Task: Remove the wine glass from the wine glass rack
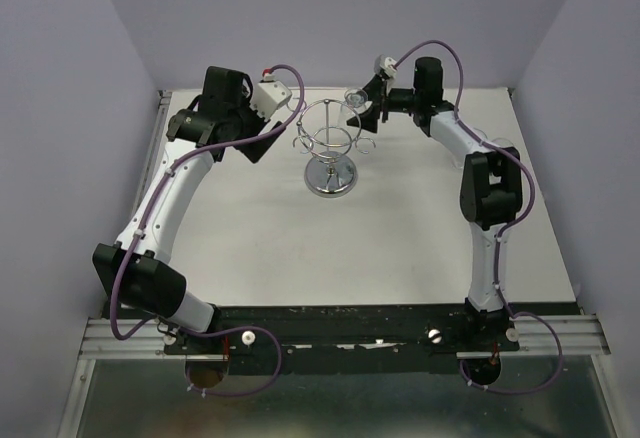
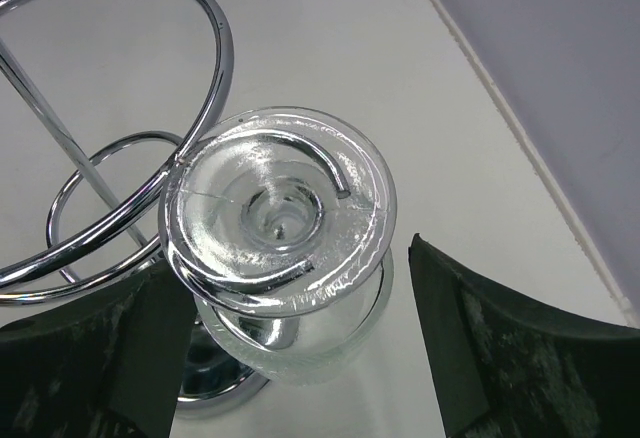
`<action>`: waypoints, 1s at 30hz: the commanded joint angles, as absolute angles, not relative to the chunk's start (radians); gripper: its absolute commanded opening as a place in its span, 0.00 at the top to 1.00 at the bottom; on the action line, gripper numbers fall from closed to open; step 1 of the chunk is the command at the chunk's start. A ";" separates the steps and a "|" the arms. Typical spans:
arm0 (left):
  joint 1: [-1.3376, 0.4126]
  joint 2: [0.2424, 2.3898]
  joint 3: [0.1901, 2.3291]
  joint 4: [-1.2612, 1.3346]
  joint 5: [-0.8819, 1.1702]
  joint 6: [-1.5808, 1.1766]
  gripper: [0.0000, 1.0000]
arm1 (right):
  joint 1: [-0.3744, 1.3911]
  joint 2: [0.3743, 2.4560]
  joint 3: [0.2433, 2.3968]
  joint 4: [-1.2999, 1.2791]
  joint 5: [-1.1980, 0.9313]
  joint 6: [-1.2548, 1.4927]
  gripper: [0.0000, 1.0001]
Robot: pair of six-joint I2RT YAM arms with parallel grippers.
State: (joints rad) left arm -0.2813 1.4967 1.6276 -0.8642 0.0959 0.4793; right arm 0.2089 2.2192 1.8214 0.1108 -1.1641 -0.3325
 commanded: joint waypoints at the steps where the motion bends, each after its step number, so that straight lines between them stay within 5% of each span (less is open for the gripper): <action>1: -0.268 1.503 1.654 -0.874 0.072 0.489 0.04 | 0.216 2.250 1.865 0.107 -1.177 -0.339 0.14; 12: -0.255 1.505 1.640 -0.856 0.104 0.479 0.04 | 0.215 2.154 1.738 0.236 -1.088 -0.342 0.39; 19: -0.253 1.493 1.612 -0.842 0.117 0.471 0.04 | 0.216 2.132 1.735 0.238 -1.077 -0.336 0.73; 30: -0.253 1.471 1.594 -0.841 0.118 0.472 0.05 | 0.215 2.152 1.798 0.253 -1.040 -0.279 0.80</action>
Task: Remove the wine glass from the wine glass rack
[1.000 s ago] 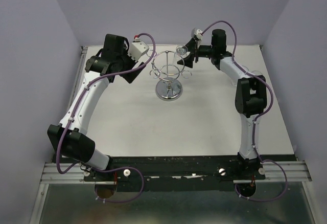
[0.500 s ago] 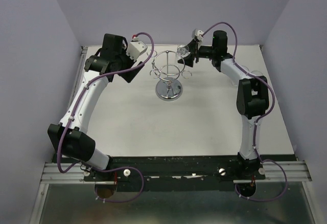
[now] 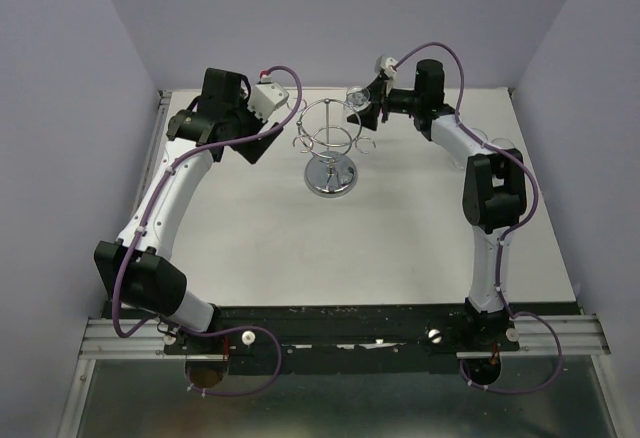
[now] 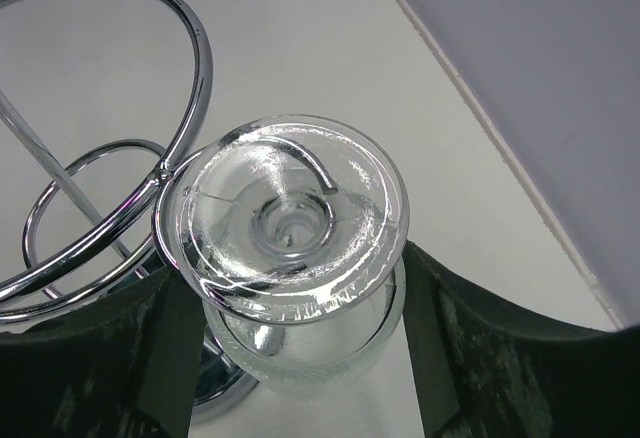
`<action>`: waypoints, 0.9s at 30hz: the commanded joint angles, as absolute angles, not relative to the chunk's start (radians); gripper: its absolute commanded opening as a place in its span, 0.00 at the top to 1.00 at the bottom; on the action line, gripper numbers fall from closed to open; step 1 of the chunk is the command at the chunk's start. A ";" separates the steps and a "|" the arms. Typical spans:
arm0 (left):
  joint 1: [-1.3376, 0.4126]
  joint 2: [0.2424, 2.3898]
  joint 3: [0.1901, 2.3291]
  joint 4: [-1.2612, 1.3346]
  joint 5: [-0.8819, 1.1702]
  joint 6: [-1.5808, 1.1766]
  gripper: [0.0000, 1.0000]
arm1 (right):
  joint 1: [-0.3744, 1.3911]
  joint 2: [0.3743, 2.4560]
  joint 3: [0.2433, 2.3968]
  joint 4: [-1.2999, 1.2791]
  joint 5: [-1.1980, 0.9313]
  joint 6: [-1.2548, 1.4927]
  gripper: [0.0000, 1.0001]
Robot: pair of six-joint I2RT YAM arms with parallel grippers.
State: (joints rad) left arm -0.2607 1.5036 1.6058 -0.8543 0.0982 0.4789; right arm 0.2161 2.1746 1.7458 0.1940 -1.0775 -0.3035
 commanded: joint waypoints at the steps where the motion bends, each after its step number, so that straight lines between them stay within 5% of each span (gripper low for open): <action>1: -0.253 1.470 1.597 -0.841 0.118 0.472 0.04 | 0.215 2.155 1.802 0.256 -1.039 -0.276 0.80; 27: -0.253 1.456 1.589 -0.836 0.130 0.474 0.04 | 0.206 2.195 1.845 0.270 -0.861 -0.199 0.83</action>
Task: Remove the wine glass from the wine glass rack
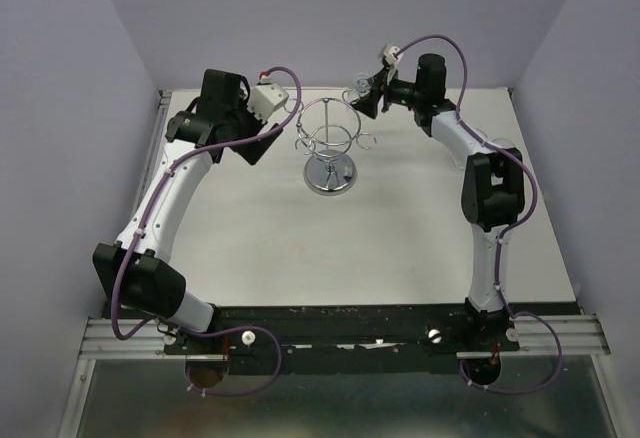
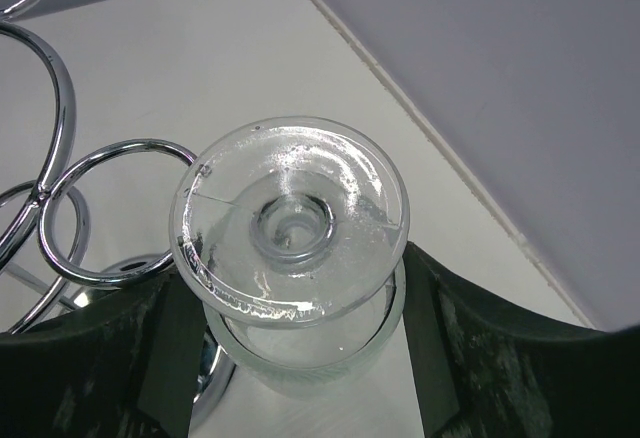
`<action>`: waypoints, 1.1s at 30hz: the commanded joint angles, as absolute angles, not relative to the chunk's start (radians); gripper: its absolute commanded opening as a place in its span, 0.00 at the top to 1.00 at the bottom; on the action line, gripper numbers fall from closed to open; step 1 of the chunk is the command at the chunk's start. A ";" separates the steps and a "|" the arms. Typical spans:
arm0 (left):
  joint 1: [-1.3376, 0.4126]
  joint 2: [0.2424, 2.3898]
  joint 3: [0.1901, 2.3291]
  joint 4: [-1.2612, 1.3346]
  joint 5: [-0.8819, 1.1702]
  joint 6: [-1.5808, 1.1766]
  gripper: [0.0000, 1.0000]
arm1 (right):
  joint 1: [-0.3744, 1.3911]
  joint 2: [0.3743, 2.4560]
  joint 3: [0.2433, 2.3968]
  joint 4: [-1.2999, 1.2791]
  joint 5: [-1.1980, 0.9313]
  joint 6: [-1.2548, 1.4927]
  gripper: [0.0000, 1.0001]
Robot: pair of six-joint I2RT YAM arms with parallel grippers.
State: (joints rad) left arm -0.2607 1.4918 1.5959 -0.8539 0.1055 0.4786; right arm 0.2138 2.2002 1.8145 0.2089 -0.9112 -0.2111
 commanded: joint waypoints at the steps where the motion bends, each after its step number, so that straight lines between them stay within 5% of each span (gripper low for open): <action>1: -0.253 1.454 1.586 -0.835 0.133 0.474 0.05 | 0.203 2.188 1.839 0.265 -0.858 -0.201 0.83; 10: -0.255 1.402 1.612 -0.769 0.196 0.485 0.05 | 0.161 2.053 1.723 0.184 -0.799 -0.258 0.89; 19: -0.294 1.255 1.554 -0.473 0.389 0.639 0.07 | 0.141 1.702 1.542 -0.076 -0.859 -0.314 0.96; 33: -0.704 1.166 1.316 -0.089 0.360 1.069 0.16 | 0.222 1.281 1.395 -0.511 -1.028 -0.203 0.99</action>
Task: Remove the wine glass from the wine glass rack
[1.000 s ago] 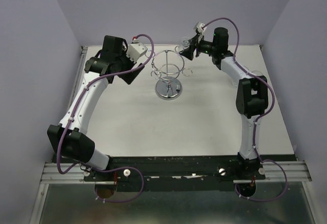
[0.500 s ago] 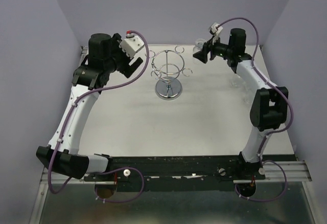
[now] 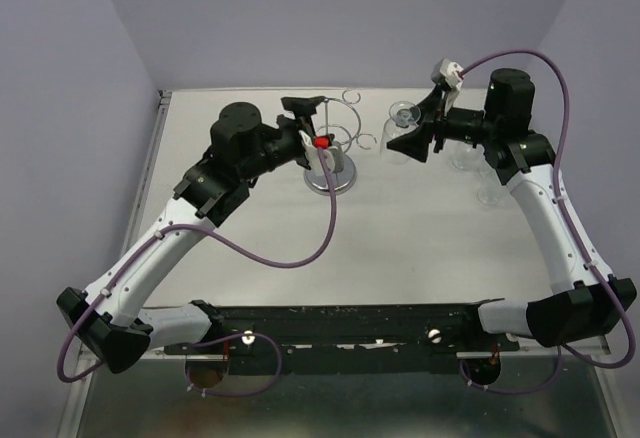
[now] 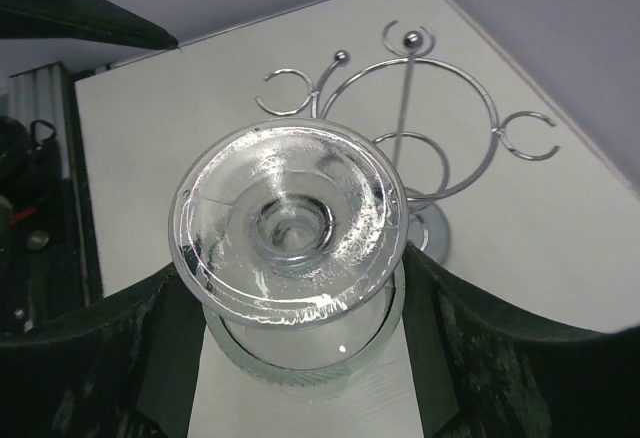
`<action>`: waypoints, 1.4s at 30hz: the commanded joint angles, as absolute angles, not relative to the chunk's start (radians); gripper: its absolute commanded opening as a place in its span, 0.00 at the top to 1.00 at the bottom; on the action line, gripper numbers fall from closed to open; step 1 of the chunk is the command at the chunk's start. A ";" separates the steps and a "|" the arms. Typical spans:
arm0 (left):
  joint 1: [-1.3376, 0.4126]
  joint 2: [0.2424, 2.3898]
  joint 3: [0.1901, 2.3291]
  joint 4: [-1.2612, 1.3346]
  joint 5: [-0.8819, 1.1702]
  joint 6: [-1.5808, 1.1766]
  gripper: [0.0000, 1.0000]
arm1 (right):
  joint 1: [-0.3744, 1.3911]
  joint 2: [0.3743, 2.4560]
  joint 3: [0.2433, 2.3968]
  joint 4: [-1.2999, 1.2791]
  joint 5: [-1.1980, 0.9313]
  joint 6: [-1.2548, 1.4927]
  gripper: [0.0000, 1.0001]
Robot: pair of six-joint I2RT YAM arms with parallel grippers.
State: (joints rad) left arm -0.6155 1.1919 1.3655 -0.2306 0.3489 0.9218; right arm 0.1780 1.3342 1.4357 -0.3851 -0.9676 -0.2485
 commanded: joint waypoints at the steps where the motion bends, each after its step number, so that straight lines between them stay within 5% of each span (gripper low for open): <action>1: -0.728 1.161 1.296 -0.068 0.354 1.098 0.17 | 0.239 1.261 1.384 -0.508 -1.022 -0.192 0.99; 20: -0.968 1.189 1.218 -0.048 0.221 1.328 0.37 | 0.382 1.221 1.332 -0.428 -1.060 -0.088 0.99; 29: -0.986 1.210 1.187 -0.018 0.167 1.388 0.59 | 0.426 1.230 1.321 -0.413 -1.063 -0.067 0.99; 36: -0.986 1.223 1.181 -0.006 0.147 1.394 0.99 | 0.430 1.233 1.315 -0.419 -1.042 -0.075 0.99; 42: -0.986 1.210 1.177 -0.041 0.137 1.381 1.00 | 0.430 1.235 1.313 -0.439 -1.016 -0.097 0.99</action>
State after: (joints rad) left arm -0.9848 1.2037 1.1866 -0.0528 0.1677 1.3647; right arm 0.4046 1.2434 1.3113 -0.4492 -0.9688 -0.1093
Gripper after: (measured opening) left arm 0.088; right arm 0.758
